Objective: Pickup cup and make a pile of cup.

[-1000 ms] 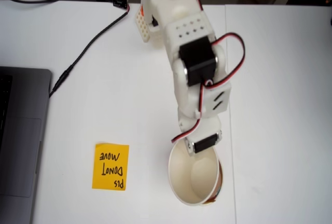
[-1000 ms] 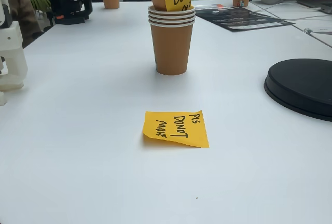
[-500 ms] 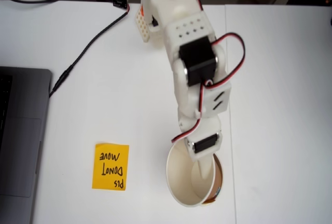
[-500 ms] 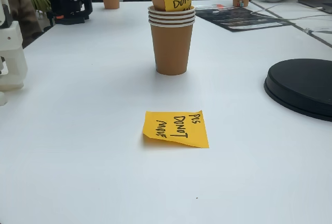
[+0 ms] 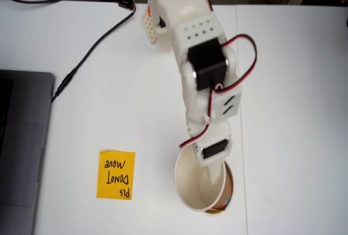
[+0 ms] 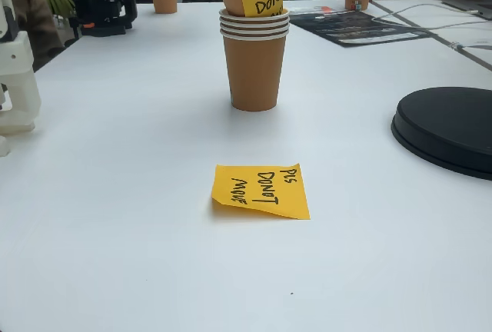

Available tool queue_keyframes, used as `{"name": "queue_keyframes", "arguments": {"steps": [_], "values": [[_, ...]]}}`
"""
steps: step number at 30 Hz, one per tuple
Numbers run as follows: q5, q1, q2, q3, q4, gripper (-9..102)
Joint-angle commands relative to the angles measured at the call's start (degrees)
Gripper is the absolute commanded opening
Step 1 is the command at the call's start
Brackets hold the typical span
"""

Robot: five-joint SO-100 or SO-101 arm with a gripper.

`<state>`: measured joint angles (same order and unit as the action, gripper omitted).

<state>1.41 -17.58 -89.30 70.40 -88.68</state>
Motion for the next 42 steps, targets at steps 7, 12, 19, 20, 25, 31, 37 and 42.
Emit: {"name": "queue_keyframes", "arguments": {"steps": [7,12,19,20,25,31,37,42], "values": [[-0.3,0.5,-9.9,8.1,-0.4,17],[-0.3,0.5,-10.1,8.1,-0.4,4],[-0.3,0.5,-10.4,8.1,-0.4,-8],[-0.3,0.5,-10.5,8.1,-0.4,-7],[-0.3,0.5,-10.6,8.1,-0.4,-7],[-0.3,0.3,-10.7,8.1,-0.4,-7],[-0.2,-0.4,-9.9,8.4,-0.7,-6],[-0.2,-0.4,-10.0,8.3,-1.0,2]]}}
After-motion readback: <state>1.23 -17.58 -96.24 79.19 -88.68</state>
